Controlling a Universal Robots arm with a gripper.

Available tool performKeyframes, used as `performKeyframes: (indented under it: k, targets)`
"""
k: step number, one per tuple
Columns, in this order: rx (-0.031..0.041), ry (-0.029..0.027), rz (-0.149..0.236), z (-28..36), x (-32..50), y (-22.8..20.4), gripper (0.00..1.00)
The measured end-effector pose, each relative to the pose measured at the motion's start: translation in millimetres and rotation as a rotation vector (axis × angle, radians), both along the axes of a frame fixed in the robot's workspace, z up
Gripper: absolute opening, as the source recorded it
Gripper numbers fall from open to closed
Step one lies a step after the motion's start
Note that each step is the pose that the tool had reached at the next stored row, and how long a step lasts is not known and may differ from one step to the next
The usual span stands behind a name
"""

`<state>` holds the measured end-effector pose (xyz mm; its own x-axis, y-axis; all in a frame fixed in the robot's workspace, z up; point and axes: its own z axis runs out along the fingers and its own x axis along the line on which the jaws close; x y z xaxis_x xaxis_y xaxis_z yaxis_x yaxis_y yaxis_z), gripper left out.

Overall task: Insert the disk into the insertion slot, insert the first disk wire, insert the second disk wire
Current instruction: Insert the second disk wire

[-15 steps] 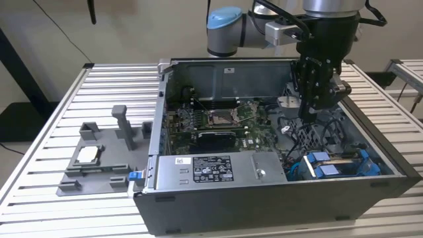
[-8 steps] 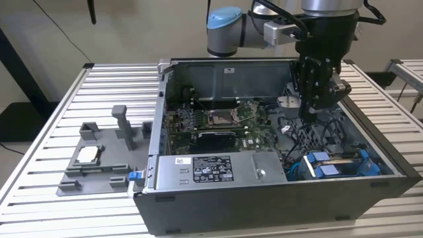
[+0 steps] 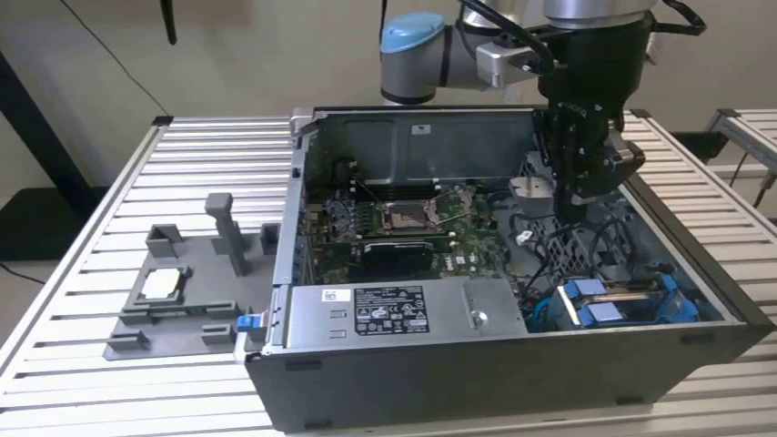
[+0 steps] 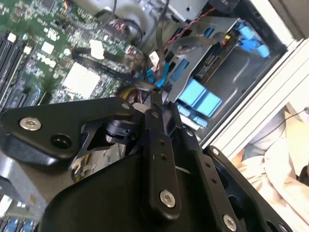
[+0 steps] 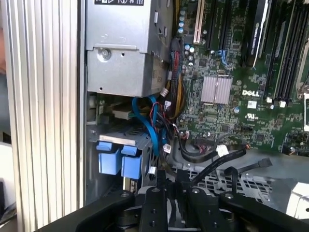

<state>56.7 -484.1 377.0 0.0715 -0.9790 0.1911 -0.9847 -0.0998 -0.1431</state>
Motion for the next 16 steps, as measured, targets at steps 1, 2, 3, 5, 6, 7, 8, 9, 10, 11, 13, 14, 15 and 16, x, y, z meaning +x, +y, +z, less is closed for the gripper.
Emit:
performKeyframes:
  k: [1,2,3,5,6,7,8,9,10,11,13,14,15,16]
  targets:
    - [-0.0020,-0.0122,0.000,-0.3,-1.3,0.0,0.23]
    - [-0.0041,-0.0213,0.001,-0.7,-2.8,0.0,0.23]
    - [-0.0065,-0.0289,0.001,-1.0,-4.5,0.0,0.23]
    - [-0.0110,-0.0422,0.002,-2.0,-8.4,0.1,0.23]
    - [-0.0130,-0.0495,0.002,-2.7,-10.3,0.4,0.23]
    - [-0.0143,-0.0573,0.002,-3.3,-12.3,0.8,0.23]
    - [-0.0147,-0.0631,0.002,-3.6,-13.7,1.3,0.23]
    - [-0.0147,-0.0646,0.002,-3.6,-14.3,1.7,0.23]
    - [-0.0148,-0.0677,0.002,-3.9,-14.7,2.0,0.23]
    - [-0.0150,-0.0740,0.002,-4.7,-15.0,2.5,0.23]
    - [-0.0162,-0.0824,0.002,-6.4,-15.7,2.6,0.23]
    - [-0.0176,-0.0843,0.002,-7.1,-16.1,2.6,0.23]
    - [-0.0190,-0.0870,0.002,-8.1,-16.8,2.6,0.23]
    - [-0.0200,-0.0897,0.002,-8.9,-17.6,2.7,0.23]
